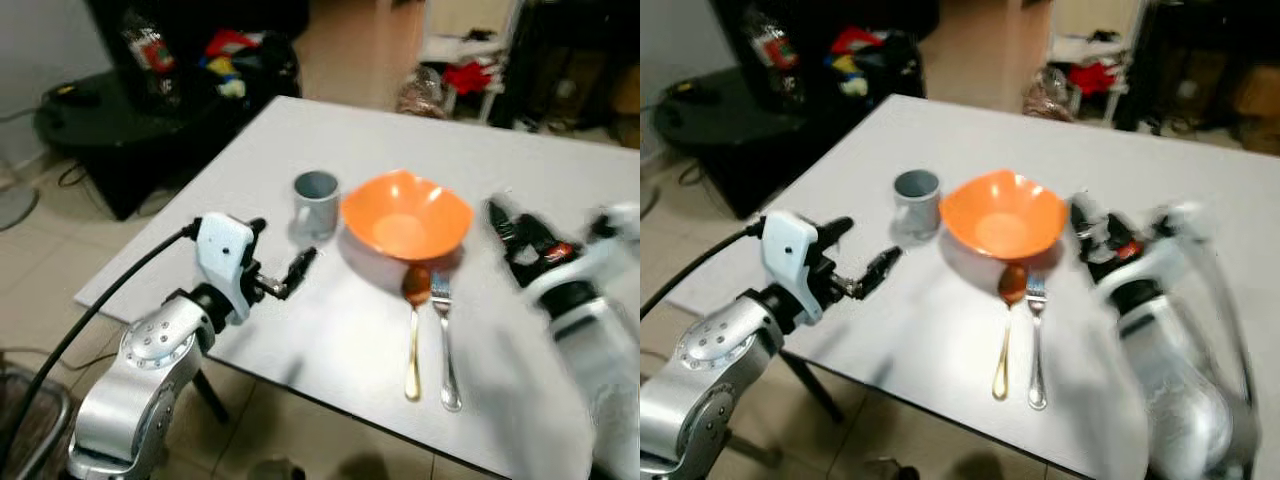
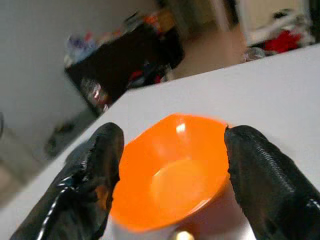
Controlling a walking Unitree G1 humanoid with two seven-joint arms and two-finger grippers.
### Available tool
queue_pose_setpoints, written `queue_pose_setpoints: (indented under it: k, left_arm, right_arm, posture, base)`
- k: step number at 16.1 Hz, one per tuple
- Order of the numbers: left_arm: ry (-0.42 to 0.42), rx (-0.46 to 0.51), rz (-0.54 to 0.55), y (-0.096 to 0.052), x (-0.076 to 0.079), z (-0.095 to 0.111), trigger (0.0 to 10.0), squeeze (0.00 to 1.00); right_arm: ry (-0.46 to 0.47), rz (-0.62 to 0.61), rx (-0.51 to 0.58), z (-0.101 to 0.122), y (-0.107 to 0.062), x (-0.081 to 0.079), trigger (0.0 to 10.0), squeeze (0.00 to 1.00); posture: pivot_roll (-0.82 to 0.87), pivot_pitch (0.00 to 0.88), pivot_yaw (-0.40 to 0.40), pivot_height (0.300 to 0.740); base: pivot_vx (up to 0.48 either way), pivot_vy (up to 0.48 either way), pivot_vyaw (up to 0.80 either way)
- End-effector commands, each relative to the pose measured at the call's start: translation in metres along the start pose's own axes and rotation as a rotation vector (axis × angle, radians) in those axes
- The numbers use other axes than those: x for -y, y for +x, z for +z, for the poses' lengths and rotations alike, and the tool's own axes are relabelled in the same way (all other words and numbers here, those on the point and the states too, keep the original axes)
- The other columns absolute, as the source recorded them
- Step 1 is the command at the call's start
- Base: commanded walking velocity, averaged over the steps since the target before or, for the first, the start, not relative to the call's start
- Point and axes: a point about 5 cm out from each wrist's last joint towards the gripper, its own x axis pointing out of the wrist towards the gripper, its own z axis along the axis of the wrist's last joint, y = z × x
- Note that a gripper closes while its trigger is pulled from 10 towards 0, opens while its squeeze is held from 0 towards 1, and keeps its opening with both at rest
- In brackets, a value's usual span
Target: Setting the table
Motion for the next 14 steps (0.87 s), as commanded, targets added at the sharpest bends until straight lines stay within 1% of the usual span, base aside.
queue_pose_setpoints:
  k: [1,2,3,4,5,6,8,9,11,14]
  left_arm:
    - [0.033,-0.019,0.067,0.002,-0.007,-0.004,10.0,0.0]
    - [0.041,-0.018,0.111,0.004,-0.011,-0.004,10.0,0.0]
    - [0.04,-0.012,0.119,0.004,-0.012,-0.003,10.0,0.0]
    - [0.052,-0.002,0.149,0.002,-0.014,-0.002,10.0,0.0]
    - [0.043,0.004,0.195,0.001,-0.018,-0.002,10.0,0.0]
    - [0.043,0.002,0.204,0.001,-0.018,-0.003,10.0,0.0]
    - [0.038,-0.002,0.21,0.002,-0.012,-0.007,10.0,0.0]
    - [0.034,0.0,0.213,0.002,-0.012,-0.007,10.0,0.0]
    - [0.023,0.004,0.242,0.002,-0.011,-0.008,10.0,0.0]
    - [0.02,0.004,0.256,0.0,-0.012,-0.008,10.0,0.0]
  right_arm:
    - [-0.136,0.051,-0.021,-0.008,-0.002,-0.015,10.0,1.0]
    - [-0.177,0.068,-0.035,-0.015,-0.004,-0.021,10.0,1.0]
    - [-0.17,0.064,-0.021,-0.015,-0.004,-0.022,10.0,1.0]
    - [-0.174,0.042,0.019,-0.011,-0.005,-0.022,10.0,1.0]
    - [-0.189,0.02,0.042,-0.011,-0.006,-0.021,10.0,1.0]
    - [-0.198,0.022,0.046,-0.01,-0.006,-0.021,10.0,1.0]
    - [-0.255,0.048,0.032,-0.016,-0.004,-0.023,10.0,1.0]
    - [-0.262,0.057,0.027,-0.016,-0.003,-0.024,10.0,1.0]
    - [-0.278,0.099,0.018,-0.018,0.0,-0.029,10.0,1.0]
    - [-0.288,0.114,0.016,-0.02,0.001,-0.031,10.0,1.0]
  posture:
    - [0.1,0.0,0.091,0.74]
    - [0.1,0.0,0.091,0.74]
    - [0.1,0.0,0.091,0.74]
    - [0.1,0.0,0.089,0.74]
    - [0.1,0.0,0.085,0.74]
    - [0.1,0.0,0.083,0.74]
    - [0.11,0.0,0.073,0.74]
    - [0.11,0.0,0.073,0.74]
    - [0.12,0.0,0.048,0.74]
    - [0.12,0.0,0.04,0.74]
  base:
    - [0.0,0.0,0.8]
    - [0.0,0.0,0.8]
    - [0.0,0.0,0.8]
    - [0.0,0.0,0.8]
    - [0.0,0.0,0.8]
    - [0.0,0.0,0.8]
    - [0.0,0.0,0.8]
    - [0.0,0.0,0.8]
    - [0.0,0.0,0.8]
    - [0.0,0.0,0.8]
